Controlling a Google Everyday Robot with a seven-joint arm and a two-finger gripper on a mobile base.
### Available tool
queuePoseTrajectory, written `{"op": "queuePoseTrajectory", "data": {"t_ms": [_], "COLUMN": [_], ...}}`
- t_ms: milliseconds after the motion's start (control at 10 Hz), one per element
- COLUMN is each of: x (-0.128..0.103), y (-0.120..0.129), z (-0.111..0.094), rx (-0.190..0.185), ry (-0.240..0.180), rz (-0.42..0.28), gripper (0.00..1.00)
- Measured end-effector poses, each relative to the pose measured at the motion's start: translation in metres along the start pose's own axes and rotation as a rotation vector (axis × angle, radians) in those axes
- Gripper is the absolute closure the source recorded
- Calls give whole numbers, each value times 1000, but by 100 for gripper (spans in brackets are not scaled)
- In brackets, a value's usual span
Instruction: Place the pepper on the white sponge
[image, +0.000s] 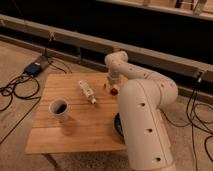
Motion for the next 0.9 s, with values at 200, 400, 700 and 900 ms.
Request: {"op": "queuePoseTrajectory", "data": {"t_ms": [200, 400, 700, 900], "x": [-4, -8, -12, -10], "y": [-3, -4, -3, -3], "z": [6, 11, 11, 8], "rx": [-8, -18, -23, -23], "ry": [-1, 2, 8, 10], "rz": [-5, -13, -30, -26], "gripper": [35, 36, 61, 81]}}
